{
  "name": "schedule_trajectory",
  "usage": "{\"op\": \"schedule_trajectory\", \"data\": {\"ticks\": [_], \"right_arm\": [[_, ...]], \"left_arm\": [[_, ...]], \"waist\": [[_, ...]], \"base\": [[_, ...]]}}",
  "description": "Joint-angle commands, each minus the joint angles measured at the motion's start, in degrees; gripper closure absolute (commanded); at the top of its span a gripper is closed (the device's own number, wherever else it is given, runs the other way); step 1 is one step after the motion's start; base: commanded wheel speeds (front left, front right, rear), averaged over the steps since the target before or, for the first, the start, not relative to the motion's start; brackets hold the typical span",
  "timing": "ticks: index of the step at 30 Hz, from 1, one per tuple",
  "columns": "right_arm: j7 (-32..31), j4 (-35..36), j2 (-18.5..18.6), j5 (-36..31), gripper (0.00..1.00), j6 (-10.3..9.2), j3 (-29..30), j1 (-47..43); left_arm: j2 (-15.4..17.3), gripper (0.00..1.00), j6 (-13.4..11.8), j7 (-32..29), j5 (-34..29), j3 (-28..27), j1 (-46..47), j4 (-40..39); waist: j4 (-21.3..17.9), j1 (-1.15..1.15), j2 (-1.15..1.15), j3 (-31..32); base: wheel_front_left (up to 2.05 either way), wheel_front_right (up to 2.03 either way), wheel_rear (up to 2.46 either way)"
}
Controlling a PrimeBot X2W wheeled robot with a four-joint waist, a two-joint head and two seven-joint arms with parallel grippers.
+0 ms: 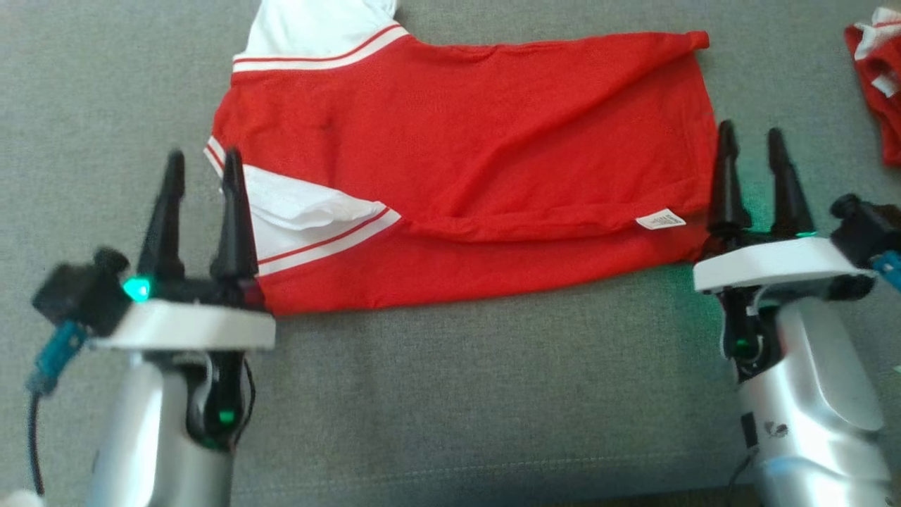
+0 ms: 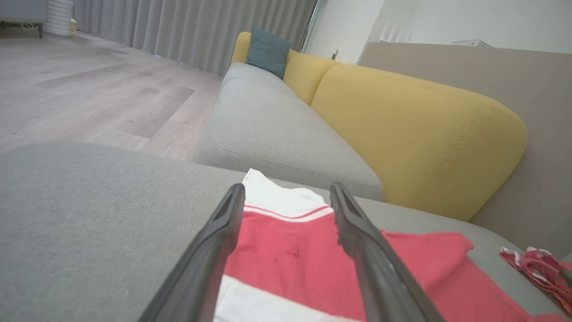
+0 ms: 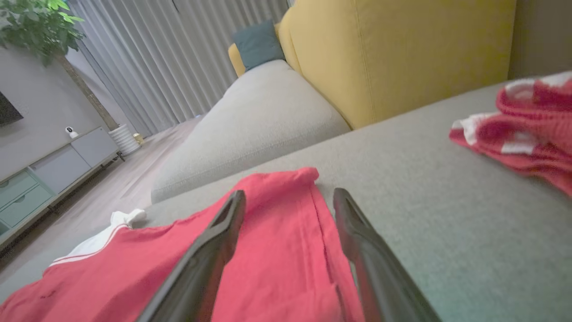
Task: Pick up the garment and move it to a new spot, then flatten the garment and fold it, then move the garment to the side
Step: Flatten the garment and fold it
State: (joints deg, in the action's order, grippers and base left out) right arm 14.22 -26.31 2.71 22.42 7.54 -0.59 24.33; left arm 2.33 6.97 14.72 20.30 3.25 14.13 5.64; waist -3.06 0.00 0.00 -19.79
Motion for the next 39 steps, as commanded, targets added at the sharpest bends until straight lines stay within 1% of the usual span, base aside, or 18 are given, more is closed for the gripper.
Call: {"op": "schedule_trajectory", "data": {"ticks": [1,4,9,13,17,23,25,29,37,38,39], "right_arm": [[0.6,2.6,0.2,-0.9,0.0,-0.05,-0.7,0.1],[0.7,5.4,0.2,-2.8,0.0,-0.05,0.3,-1.3],[-0.6,10.1,0.2,-3.6,0.0,-0.05,0.0,-3.5],[-1.6,12.9,0.2,-3.2,0.0,-0.05,-0.7,-4.7],[-2.1,14.2,0.2,-2.7,0.0,-0.05,-1.0,-5.4],[-2.3,14.5,0.2,-2.4,0.0,-0.05,-0.8,-5.8],[-2.3,14.5,0.2,-2.3,0.0,-0.05,-0.8,-5.9],[-2.4,14.5,0.2,-2.2,0.0,-0.05,-1.2,-5.9],[-3.4,14.6,0.2,-3.0,0.0,-0.05,-1.4,-6.9],[-3.8,14.5,0.2,-3.3,0.0,-0.05,-1.3,-7.1],[-3.8,14.5,0.2,-3.3,0.0,-0.05,-1.3,-7.1]], "left_arm": [[0.8,0.0,0.2,0.3,0.0,-1.1,-1.2,-1.5],[2.4,0.0,0.3,-0.8,0.2,-0.7,-4.1,-1.5],[4.8,0.0,-0.3,-7.0,0.1,-0.2,-8.7,-4.2],[6.3,0.0,-1.9,-13.5,-0.1,-0.1,-11.8,-7.4],[7.2,0.0,-3.9,-19.7,0.7,-0.8,-14.0,-10.6],[7.4,0.0,-7.2,-26.3,2.1,-2.2,-16.5,-14.0],[7.4,0.0,-8.2,-28.0,2.4,-2.6,-17.1,-14.2],[7.0,0.0,-9.2,-31.1,3.8,-2.8,-17.6,-13.1],[6.9,0.0,-9.1,-31.5,4.4,-2.0,-15.8,-9.3],[6.8,0.04,-9.0,-31.4,4.4,-1.9,-15.6,-8.9],[6.8,0.04,-9.0,-31.4,4.4,-1.9,-15.6,-8.9]], "waist": [[0.2,0.0,0.0,0.4],[0.4,0.0,0.0,0.9],[0.3,0.0,0.0,0.2],[-0.1,0.0,0.0,-0.7],[-0.6,0.0,0.0,-1.3],[-1.2,0.0,0.0,-1.2],[-1.4,0.0,0.0,-1.0],[-1.9,0.0,0.0,-0.7],[-2.9,0.0,0.0,-0.3],[-3.0,0.0,0.0,-0.2],[-3.0,0.0,0.0,-0.2]], "base": [[0.0,0.0,0.0],[0.0,0.0,0.0],[0.0,0.0,0.0],[0.0,0.0,0.0],[0.0,0.0,0.0],[0.0,0.0,0.0],[0.0,0.0,0.0],[0.0,0.0,0.0],[0.0,0.0,0.0],[0.0,0.0,0.0],[0.0,0.0,0.0]]}}
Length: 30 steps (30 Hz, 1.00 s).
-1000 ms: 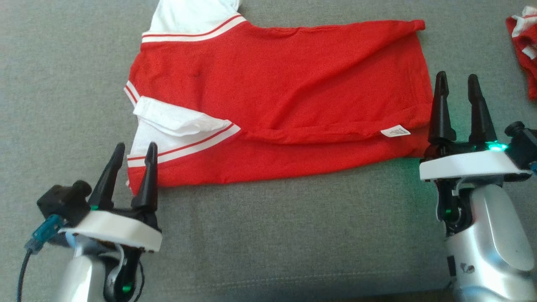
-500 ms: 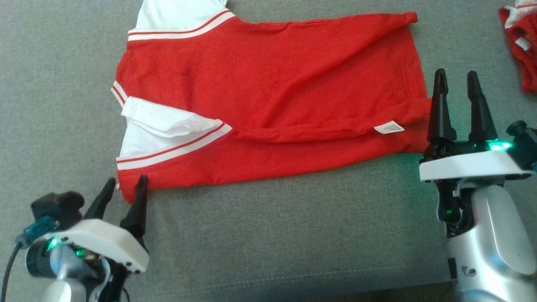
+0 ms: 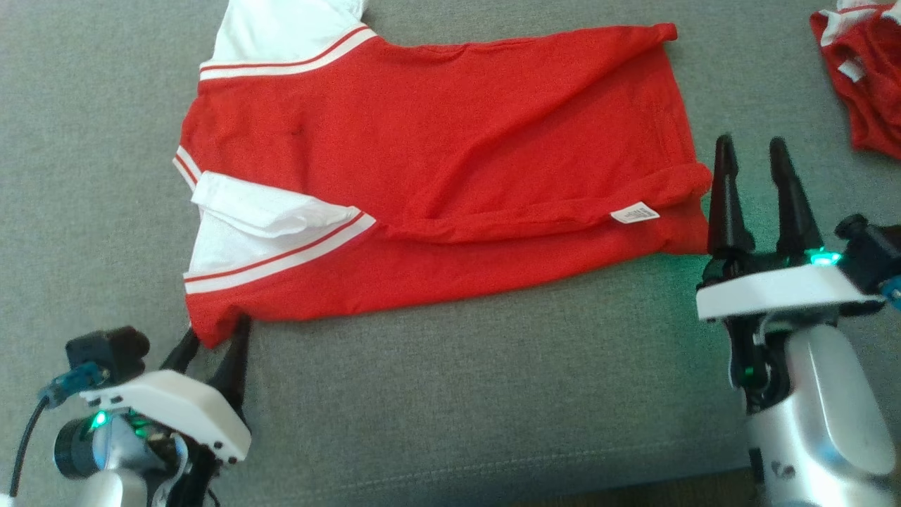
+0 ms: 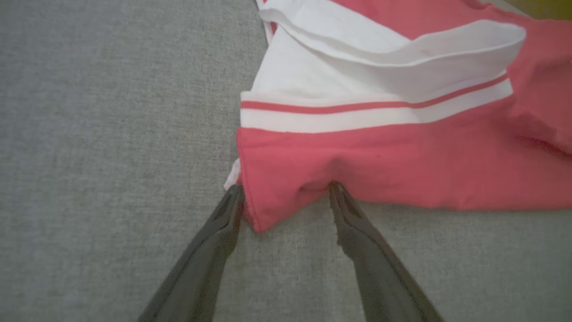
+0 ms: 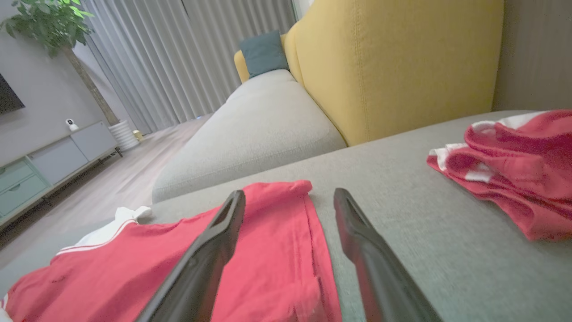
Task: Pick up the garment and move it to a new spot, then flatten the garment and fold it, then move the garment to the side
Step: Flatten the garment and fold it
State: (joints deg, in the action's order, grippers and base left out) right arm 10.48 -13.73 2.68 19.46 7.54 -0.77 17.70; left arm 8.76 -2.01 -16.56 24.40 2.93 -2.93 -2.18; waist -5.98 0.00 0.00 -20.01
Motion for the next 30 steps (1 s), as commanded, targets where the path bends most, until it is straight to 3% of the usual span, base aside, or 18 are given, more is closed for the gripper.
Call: {"op": "schedule_trajectory", "data": {"ticks": [1,4,11,24,25,27,30], "right_arm": [[-0.6,1.8,0.2,-0.6,0.0,-0.05,-1.1,-0.9],[-2.5,1.2,0.2,-1.7,0.0,-0.05,-0.5,-2.1],[-9.1,-2.4,0.2,-4.1,0.0,-0.05,0.4,-5.1],[-13.4,-11.3,0.2,-2.1,0.0,-0.05,-0.8,-1.7],[-13.8,-11.9,0.2,-1.7,0.13,-0.05,-1.3,-1.3],[-14.8,-13.4,0.2,-1.2,0.52,-0.05,-2.1,-0.5],[-16.9,-16.1,0.2,-0.3,0.85,-0.05,-3.3,0.4]], "left_arm": [[0.4,0.34,0.0,0.0,0.3,-1.5,1.8,-0.7],[0.2,1.0,0.4,1.4,0.6,-1.5,2.4,-0.1],[-0.2,1.0,1.0,5.8,0.8,-2.0,2.9,-0.7],[-1.1,1.0,1.0,8.8,0.7,-1.1,2.0,-3.8],[-1.1,1.0,1.0,8.9,0.8,-1.0,2.0,-3.8],[-1.1,1.0,0.9,9.1,0.9,-1.1,2.0,-3.7],[-1.2,1.0,1.0,9.6,1.1,-1.1,2.1,-3.3]], "waist": [[-0.1,0.0,0.0,0.1],[-0.2,0.0,0.0,0.4],[0.3,0.0,0.0,1.0],[2.1,0.0,0.0,2.0],[2.2,0.0,0.0,2.1],[2.1,0.0,0.0,2.3],[2.3,0.0,0.0,2.8]], "base": [[0.0,0.0,0.0],[0.0,0.0,0.0],[0.0,0.0,0.0],[0.0,0.0,0.0],[0.0,0.0,0.0],[0.0,0.0,0.0],[0.0,0.0,0.0]]}}
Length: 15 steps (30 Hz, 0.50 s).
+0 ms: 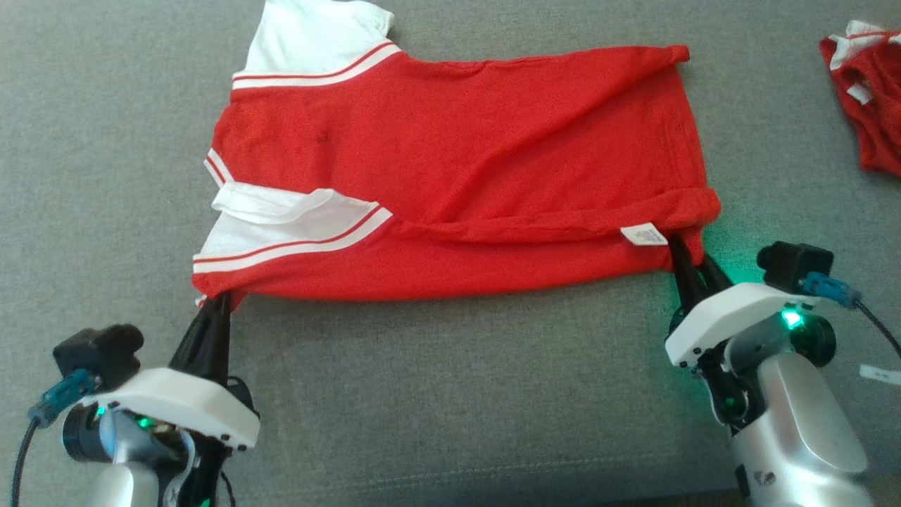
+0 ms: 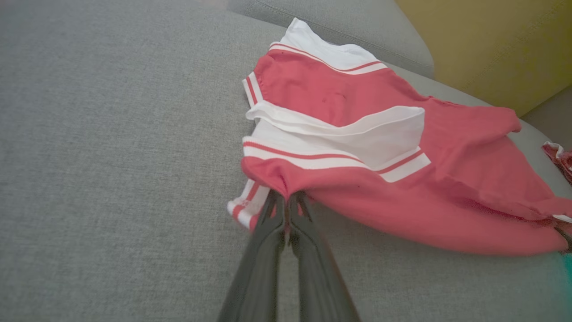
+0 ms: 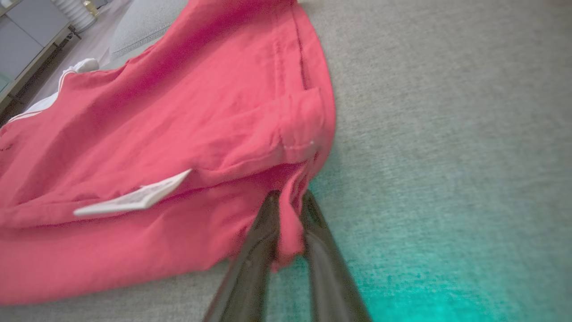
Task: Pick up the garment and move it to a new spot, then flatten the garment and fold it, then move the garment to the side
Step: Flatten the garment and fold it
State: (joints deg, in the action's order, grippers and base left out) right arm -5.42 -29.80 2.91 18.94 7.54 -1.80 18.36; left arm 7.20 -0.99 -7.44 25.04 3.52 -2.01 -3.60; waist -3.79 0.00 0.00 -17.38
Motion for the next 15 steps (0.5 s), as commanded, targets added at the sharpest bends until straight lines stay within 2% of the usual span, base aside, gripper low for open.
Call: {"op": "schedule_trajectory", "data": {"ticks": [1,7,15], "right_arm": [[-1.3,-0.7,0.0,0.3,1.0,-0.05,-2.4,0.0],[-0.5,-0.6,0.0,0.6,1.0,-0.05,-1.5,0.3],[-3.3,8.4,0.2,0.4,1.0,-0.05,0.1,-3.8]], "left_arm": [[0.4,1.0,0.1,0.7,0.5,-1.6,1.2,-1.7],[0.5,1.0,0.4,2.1,0.4,-1.5,1.2,-1.3],[1.4,1.0,0.4,2.3,-0.1,-1.2,-1.5,-4.3]], "waist": [[0.1,0.0,0.0,0.4],[0.1,0.0,0.0,2.8],[0.0,0.0,0.0,6.8]], "base": [[0.0,0.0,0.0],[0.0,0.0,0.0],[0.0,0.0,0.0]]}}
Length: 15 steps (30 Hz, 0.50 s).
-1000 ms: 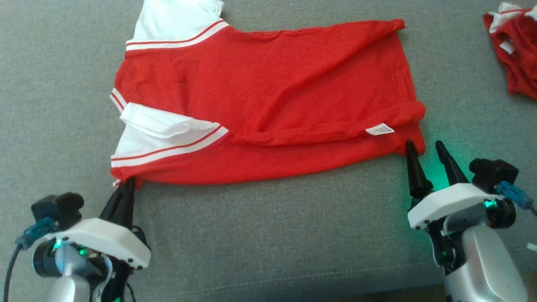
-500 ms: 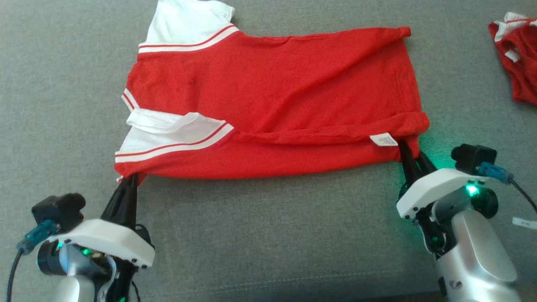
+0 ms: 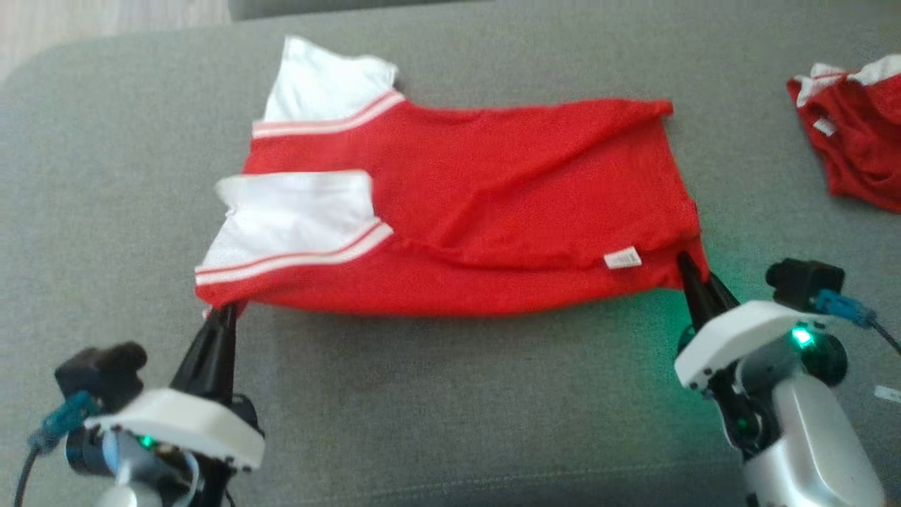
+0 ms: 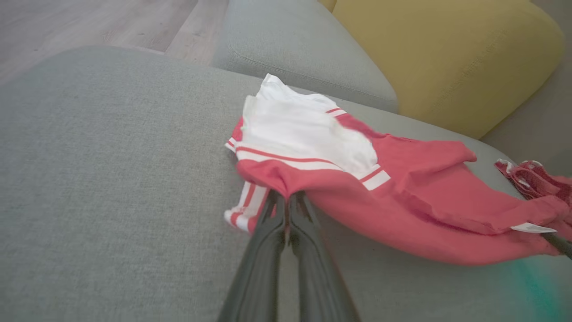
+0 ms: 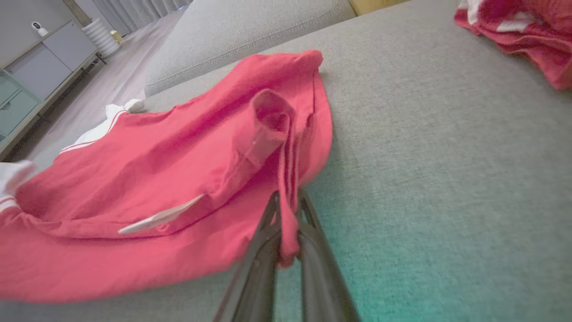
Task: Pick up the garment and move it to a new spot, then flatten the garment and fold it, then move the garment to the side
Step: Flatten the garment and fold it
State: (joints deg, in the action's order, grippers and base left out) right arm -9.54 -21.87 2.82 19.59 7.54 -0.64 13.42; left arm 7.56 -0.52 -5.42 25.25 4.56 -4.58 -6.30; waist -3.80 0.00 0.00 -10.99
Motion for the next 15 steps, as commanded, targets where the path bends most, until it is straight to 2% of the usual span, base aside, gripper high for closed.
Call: {"op": "schedule_trajectory", "data": {"ticks": [1,8,15], "right_arm": [[-0.2,2.4,0.5,-0.2,1.0,-0.05,-0.8,0.0],[-8.8,15.4,2.2,0.4,1.0,-0.05,1.7,-9.9],[-14.8,20.2,2.1,0.4,1.0,-0.05,5.2,-17.5]], "left_arm": [[1.1,1.0,-0.1,0.1,-0.4,-2.0,0.4,-2.4],[2.2,1.0,-0.3,-2.4,-1.1,-0.4,-7.4,-8.5],[1.4,1.0,-0.9,-4.0,0.2,1.1,-16.4,-10.5]], "waist": [[0.1,0.0,0.0,1.1],[0.4,0.0,0.0,4.5],[0.5,0.0,0.0,6.1]], "base": [[0.0,0.0,0.0],[0.0,0.0,0.0],[0.0,0.0,0.0]]}}
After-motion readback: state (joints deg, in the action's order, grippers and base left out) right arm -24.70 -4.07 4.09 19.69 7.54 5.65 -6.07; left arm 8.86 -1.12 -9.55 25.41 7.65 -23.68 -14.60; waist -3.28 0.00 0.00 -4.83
